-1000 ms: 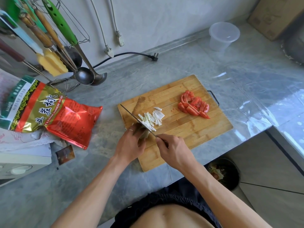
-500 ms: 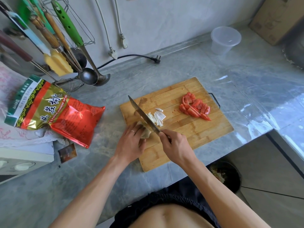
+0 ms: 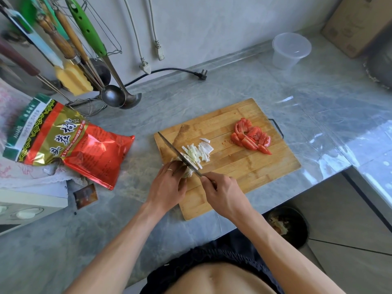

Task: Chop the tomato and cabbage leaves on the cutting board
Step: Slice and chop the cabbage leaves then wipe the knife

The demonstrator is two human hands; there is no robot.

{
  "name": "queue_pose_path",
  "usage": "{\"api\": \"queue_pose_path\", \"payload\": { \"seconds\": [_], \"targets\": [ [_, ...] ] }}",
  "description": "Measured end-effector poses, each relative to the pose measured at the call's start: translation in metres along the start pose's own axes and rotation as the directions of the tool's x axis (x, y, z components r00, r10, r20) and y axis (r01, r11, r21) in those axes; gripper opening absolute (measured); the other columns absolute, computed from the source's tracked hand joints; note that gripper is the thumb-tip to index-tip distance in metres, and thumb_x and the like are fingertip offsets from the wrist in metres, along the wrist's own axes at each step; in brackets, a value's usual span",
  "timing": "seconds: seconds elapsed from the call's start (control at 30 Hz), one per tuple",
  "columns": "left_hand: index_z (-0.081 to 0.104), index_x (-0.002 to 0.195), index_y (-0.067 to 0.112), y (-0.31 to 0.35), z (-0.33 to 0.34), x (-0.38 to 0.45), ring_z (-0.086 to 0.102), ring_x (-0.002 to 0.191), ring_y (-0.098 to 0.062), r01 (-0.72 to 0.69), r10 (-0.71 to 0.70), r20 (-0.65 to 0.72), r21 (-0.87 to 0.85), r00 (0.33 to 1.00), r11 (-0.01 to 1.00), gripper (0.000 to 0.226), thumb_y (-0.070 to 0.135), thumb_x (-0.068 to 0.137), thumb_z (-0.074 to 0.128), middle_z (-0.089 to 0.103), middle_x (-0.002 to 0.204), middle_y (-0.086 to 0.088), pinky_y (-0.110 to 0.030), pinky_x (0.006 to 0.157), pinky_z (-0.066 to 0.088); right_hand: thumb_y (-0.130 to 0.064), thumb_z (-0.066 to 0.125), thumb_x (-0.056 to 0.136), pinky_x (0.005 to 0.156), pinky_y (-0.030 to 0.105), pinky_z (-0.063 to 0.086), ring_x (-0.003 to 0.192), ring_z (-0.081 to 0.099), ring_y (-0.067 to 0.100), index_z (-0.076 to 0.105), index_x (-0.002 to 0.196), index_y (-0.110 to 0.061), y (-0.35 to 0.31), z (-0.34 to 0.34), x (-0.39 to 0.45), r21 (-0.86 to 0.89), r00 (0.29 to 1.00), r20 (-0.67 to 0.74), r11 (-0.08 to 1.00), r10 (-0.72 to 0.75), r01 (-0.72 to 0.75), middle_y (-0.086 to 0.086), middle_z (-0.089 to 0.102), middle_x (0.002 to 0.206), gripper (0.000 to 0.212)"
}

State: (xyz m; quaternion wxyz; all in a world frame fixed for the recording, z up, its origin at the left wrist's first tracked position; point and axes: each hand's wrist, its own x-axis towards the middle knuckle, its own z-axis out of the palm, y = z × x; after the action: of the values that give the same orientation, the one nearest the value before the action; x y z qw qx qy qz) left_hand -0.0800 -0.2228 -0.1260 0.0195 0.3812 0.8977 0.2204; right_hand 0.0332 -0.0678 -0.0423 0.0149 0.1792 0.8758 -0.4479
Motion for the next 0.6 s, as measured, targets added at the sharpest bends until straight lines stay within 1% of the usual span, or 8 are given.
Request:
{"api": "queue_pose_path", "payload": {
  "seconds": [0.1, 0.2, 0.27, 0.33, 0.4, 0.43, 0.5, 0.6],
  "targets": [
    [0.067, 0.119, 0.010, 0.000, -0.001, 0.001, 0.057, 0.115, -0.029, 0.038, -0.037, 0.028, -0.015, 0.999, 0.999, 0.043, 0.023, 0.081, 0.051, 0.065, 0.119, -0.011, -0.040, 0.095, 0.051, -0.029, 0.045, 0.102, 0.047, 0.038, 0.034, 0.046, 0.038, 0.019, 0.055, 0.074, -0.017, 0.001, 0.010, 0.000, -0.050, 1.000, 0.003, 0.999, 0.011, -0.011, -0.003, 0.044, 0.051, 0.032],
    [0.068, 0.117, 0.013, 0.000, -0.001, 0.000, 0.057, 0.117, -0.027, 0.050, -0.048, 0.048, -0.045, 0.998, 0.998, 0.040, 0.020, 0.080, 0.053, 0.064, 0.120, -0.008, -0.042, 0.090, 0.054, -0.030, 0.044, 0.102, 0.048, 0.032, 0.031, 0.049, 0.040, 0.020, 0.051, 0.074, -0.024, -0.002, 0.019, 0.001, -0.079, 1.000, 0.000, 0.997, 0.018, -0.018, -0.004, 0.042, 0.052, 0.030],
    [0.067, 0.119, 0.013, -0.001, -0.001, -0.002, 0.056, 0.118, -0.026, 0.039, -0.037, 0.049, -0.051, 0.998, 0.998, 0.042, 0.020, 0.081, 0.052, 0.063, 0.122, -0.008, -0.039, 0.092, 0.053, -0.029, 0.044, 0.103, 0.047, 0.034, 0.032, 0.049, 0.040, 0.021, 0.054, 0.076, -0.021, -0.002, 0.020, 0.003, -0.056, 0.999, -0.028, 0.998, 0.023, -0.024, -0.003, 0.043, 0.051, 0.029],
    [0.065, 0.122, 0.011, -0.002, -0.002, -0.001, 0.057, 0.119, -0.026, 0.043, -0.041, 0.048, -0.055, 0.998, 0.998, 0.046, 0.024, 0.081, 0.050, 0.063, 0.124, -0.008, -0.038, 0.096, 0.051, -0.029, 0.045, 0.103, 0.048, 0.042, 0.038, 0.049, 0.043, 0.024, 0.058, 0.078, -0.016, -0.001, 0.019, 0.005, -0.015, 0.998, -0.057, 0.999, 0.027, -0.028, -0.001, 0.047, 0.052, 0.031],
    [0.065, 0.122, 0.008, -0.004, -0.001, -0.002, 0.058, 0.119, -0.028, 0.047, -0.045, 0.054, -0.039, 0.998, 0.998, 0.047, 0.027, 0.081, 0.051, 0.064, 0.125, -0.010, -0.041, 0.100, 0.049, -0.027, 0.047, 0.103, 0.049, 0.044, 0.040, 0.047, 0.039, 0.020, 0.056, 0.072, -0.019, 0.001, 0.014, 0.005, 0.028, 0.996, -0.078, 0.999, 0.030, -0.028, -0.001, 0.046, 0.052, 0.033],
    [0.065, 0.122, 0.007, -0.005, 0.000, -0.003, 0.058, 0.121, -0.029, 0.040, -0.038, 0.061, -0.025, 0.997, 0.999, 0.047, 0.028, 0.082, 0.051, 0.064, 0.126, -0.011, -0.043, 0.101, 0.048, -0.027, 0.047, 0.103, 0.049, 0.043, 0.038, 0.046, 0.036, 0.016, 0.053, 0.069, -0.024, 0.001, 0.011, 0.004, 0.041, 0.996, -0.082, 0.999, 0.029, -0.026, -0.003, 0.044, 0.051, 0.035],
    [0.064, 0.123, 0.006, -0.007, 0.000, -0.006, 0.053, 0.127, -0.032, 0.006, -0.008, 0.071, 0.030, 0.997, 1.000, 0.048, 0.029, 0.084, 0.050, 0.062, 0.130, -0.012, -0.047, 0.106, 0.044, -0.025, 0.048, 0.104, 0.047, 0.034, 0.032, 0.046, 0.032, 0.014, 0.048, 0.066, -0.031, -0.001, 0.006, 0.000, 0.057, 0.997, -0.077, 0.998, 0.017, -0.013, -0.004, 0.040, 0.050, 0.038],
    [0.064, 0.124, 0.005, -0.006, -0.001, -0.010, 0.048, 0.131, -0.034, -0.017, 0.009, 0.077, 0.111, 0.997, 0.994, 0.050, 0.033, 0.086, 0.047, 0.058, 0.135, -0.014, -0.046, 0.107, 0.043, -0.023, 0.048, 0.104, 0.048, 0.027, 0.026, 0.047, 0.028, 0.013, 0.044, 0.064, -0.022, -0.002, 0.003, -0.004, 0.074, 0.998, -0.059, 0.997, 0.001, 0.004, -0.006, 0.035, 0.050, 0.040]
  ]
}}
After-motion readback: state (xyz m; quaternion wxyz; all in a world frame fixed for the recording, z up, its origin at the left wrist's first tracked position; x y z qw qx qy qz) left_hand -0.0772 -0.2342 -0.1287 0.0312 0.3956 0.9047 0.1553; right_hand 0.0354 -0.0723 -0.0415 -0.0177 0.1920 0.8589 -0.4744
